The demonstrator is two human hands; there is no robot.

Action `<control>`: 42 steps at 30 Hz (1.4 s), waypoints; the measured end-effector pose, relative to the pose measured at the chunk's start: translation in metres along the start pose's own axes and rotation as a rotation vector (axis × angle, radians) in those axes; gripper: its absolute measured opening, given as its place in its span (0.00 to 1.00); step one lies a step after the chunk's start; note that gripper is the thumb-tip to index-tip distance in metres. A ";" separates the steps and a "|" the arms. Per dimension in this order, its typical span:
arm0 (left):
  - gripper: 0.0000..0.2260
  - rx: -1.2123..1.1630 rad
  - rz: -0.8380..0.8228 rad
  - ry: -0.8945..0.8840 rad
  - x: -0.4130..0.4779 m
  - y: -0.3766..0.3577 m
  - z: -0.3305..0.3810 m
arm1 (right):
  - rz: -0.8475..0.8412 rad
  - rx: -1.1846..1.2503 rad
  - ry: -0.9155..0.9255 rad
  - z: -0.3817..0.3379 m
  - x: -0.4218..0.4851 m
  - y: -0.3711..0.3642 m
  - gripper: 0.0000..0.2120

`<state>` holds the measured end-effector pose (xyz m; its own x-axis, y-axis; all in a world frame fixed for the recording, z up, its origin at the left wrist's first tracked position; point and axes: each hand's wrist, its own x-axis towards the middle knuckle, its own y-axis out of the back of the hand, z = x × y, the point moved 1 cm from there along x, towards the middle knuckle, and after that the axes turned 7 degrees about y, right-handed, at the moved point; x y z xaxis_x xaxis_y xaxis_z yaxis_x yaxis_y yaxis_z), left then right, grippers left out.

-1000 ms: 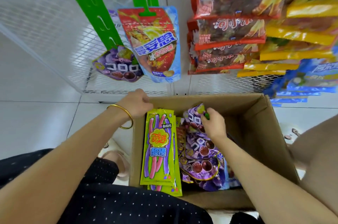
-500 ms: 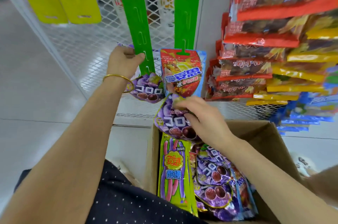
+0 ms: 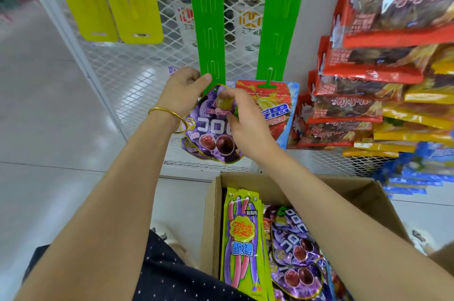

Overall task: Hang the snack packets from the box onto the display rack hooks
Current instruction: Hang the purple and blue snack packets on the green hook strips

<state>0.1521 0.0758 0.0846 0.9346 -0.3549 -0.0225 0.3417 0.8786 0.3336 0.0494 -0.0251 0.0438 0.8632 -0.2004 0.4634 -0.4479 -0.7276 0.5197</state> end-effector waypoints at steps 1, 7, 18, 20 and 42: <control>0.12 -0.010 -0.008 0.002 -0.002 0.001 0.000 | -0.005 -0.002 0.001 0.000 0.001 0.000 0.21; 0.12 -0.016 0.004 0.012 -0.005 0.002 -0.001 | -0.035 -0.001 -0.041 0.005 -0.001 -0.006 0.22; 0.09 -0.019 0.036 -0.046 -0.010 0.004 -0.009 | -0.150 -0.066 0.014 0.020 -0.027 -0.017 0.26; 0.04 -0.020 0.055 -0.052 -0.016 0.003 -0.009 | -0.138 -0.104 0.029 0.022 -0.041 -0.013 0.27; 0.06 0.419 -0.359 0.310 -0.089 -0.127 -0.092 | -0.492 -0.266 -1.129 0.253 -0.267 0.022 0.38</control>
<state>0.0352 0.0253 -0.0422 0.7758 -0.4400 -0.4522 0.6300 0.5001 0.5942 -0.1318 -0.1537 -0.2505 0.6102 -0.4900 -0.6226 0.0577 -0.7562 0.6518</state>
